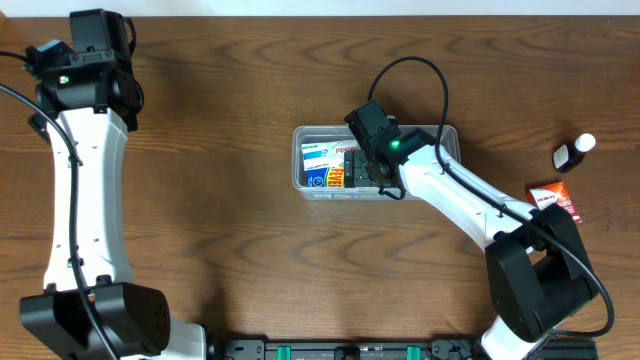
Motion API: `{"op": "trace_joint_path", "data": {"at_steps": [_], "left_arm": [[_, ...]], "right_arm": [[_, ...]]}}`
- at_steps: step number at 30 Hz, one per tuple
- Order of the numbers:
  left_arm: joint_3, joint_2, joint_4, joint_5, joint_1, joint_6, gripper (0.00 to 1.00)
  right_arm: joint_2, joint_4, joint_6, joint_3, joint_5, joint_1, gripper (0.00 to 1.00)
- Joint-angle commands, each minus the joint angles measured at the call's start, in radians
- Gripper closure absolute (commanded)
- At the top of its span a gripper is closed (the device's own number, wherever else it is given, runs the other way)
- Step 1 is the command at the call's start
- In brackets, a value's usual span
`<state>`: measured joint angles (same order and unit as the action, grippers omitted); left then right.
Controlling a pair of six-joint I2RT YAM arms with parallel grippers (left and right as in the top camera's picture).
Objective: Pack container
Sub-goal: 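Lower the tin into the container and open the right gripper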
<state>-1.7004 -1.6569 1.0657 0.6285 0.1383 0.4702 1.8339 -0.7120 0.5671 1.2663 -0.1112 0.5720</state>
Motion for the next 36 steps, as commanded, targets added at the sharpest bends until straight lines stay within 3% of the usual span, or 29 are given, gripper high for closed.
{"op": "trace_joint_path", "data": {"at_steps": [1,12,36], "left_arm": [[0.001,-0.001,0.0,0.011,0.003,-0.005,0.02],[0.001,-0.001,0.0,0.011,0.003,-0.005,0.02],[0.001,-0.001,0.0,0.011,0.003,-0.005,0.02]], "right_arm": [[0.001,0.007,0.004,-0.006,-0.003,0.011,0.12],[0.001,0.009,0.003,-0.006,0.062,0.007,0.2],[0.001,0.1,-0.045,-0.006,0.323,0.007,0.14]]}}
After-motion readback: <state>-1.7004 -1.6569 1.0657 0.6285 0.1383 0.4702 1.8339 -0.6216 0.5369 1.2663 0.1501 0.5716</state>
